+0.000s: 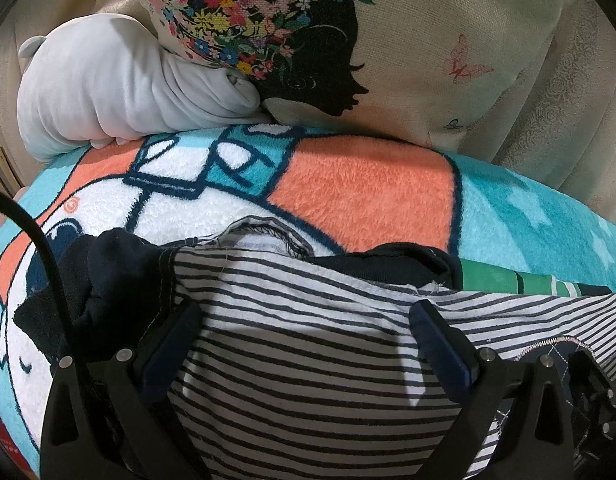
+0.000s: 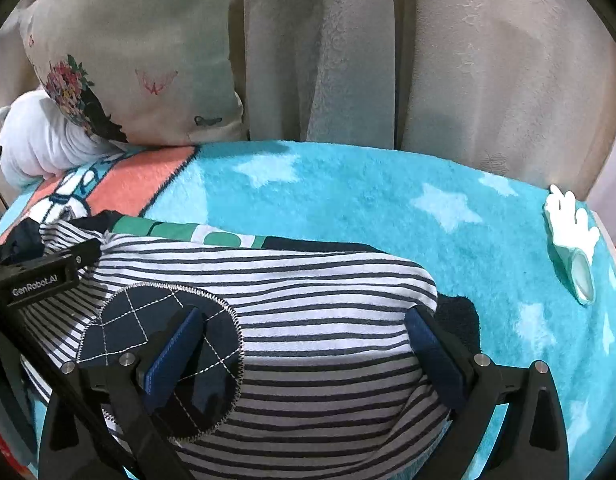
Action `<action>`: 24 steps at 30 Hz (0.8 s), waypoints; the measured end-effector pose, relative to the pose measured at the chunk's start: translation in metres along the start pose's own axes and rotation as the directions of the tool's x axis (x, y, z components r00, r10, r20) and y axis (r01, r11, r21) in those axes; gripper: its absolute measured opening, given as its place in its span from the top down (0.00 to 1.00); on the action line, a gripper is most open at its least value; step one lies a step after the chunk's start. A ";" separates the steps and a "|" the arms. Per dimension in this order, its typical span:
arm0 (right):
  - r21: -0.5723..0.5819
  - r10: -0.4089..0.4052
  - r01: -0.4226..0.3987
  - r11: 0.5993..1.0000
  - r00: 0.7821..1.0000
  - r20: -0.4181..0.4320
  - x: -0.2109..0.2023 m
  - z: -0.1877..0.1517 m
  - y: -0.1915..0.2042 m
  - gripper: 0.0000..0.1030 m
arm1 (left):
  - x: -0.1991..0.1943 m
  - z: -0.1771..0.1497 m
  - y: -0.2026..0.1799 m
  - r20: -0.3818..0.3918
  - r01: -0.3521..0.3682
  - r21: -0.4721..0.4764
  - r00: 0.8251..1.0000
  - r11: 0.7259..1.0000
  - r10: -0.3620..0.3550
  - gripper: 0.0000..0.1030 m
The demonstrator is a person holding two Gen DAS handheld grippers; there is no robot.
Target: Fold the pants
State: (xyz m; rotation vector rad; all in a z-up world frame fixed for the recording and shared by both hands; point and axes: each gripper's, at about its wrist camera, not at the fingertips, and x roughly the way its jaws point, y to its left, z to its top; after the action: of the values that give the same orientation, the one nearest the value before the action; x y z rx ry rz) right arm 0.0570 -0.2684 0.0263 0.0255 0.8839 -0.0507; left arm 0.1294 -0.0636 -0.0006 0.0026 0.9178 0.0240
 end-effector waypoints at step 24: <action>-0.025 -0.037 0.037 0.999 0.999 -0.017 0.003 0.001 0.006 0.00 | -0.001 -0.001 0.001 0.001 0.003 -0.004 1.000 1.000 -0.003 0.00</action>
State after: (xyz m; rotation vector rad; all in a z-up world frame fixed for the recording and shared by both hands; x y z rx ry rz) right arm 0.0599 -0.2621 0.0244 -0.0137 0.9020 -0.0743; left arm 0.1280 -0.0628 0.0000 -0.0027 0.9163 0.0231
